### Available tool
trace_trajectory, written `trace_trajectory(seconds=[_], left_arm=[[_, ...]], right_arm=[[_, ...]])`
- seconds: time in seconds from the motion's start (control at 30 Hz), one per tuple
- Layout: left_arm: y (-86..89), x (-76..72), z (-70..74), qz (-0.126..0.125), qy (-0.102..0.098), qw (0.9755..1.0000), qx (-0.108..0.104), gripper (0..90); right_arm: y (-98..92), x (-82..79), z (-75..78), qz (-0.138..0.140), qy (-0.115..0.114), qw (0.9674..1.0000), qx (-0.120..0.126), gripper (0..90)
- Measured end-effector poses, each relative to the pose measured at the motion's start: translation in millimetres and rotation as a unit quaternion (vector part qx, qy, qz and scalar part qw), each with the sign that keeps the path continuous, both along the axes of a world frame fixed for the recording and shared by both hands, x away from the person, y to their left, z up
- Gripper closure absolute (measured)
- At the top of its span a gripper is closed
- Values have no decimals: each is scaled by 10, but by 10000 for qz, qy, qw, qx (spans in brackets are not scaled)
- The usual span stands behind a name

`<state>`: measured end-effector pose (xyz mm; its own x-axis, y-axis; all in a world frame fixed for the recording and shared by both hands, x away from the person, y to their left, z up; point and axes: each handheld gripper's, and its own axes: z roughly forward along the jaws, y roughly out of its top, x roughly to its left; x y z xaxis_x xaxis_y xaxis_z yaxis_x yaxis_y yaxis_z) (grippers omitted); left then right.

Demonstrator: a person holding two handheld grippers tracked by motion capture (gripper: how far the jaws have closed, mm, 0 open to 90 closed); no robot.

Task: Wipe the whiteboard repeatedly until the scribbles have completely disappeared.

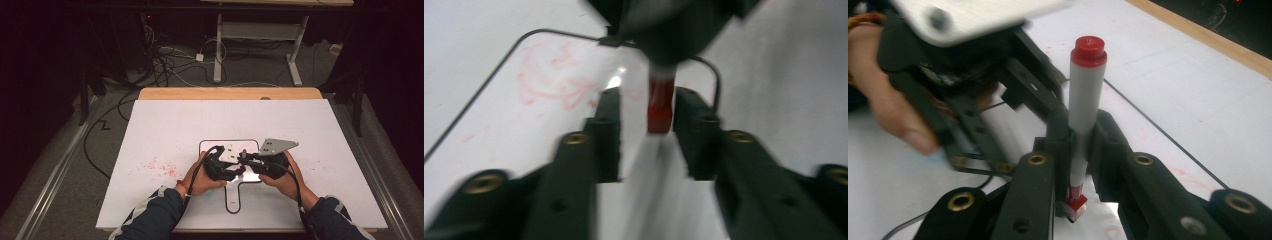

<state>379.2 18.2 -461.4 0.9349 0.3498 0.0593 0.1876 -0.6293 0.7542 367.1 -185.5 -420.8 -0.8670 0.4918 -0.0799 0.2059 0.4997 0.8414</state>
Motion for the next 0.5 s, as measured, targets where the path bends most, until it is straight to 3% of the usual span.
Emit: trace_trajectory(seconds=[0.03, 0.13, 0.2, 0.3, 0.4, 0.5], left_arm=[[40, -30, 5, 75, -62, 10000, 16, 472], [213, -166, 31, 327, -527, 9980, 105, 327], [360, -253, 39, 546, -675, 9962, 37, 275], [603, -392, 40, 901, -803, 9927, 34, 236], [877, -538, 43, 1176, -861, 9893, -116, 235], [1153, -690, 48, 1491, -821, 9848, -351, 231]], right_arm=[[-19, 21, -9, -73, -3, 10000, -35, 812], [-67, 89, -97, -191, -24, 9995, -245, 814], [-103, 114, -140, -183, 0, 9998, -100, 814], [-134, 103, -138, -273, -140, 9994, -178, 814], [-153, 117, -159, -312, -256, 9991, -132, 815], [-172, 115, -160, -290, -227, 9993, -112, 815]])
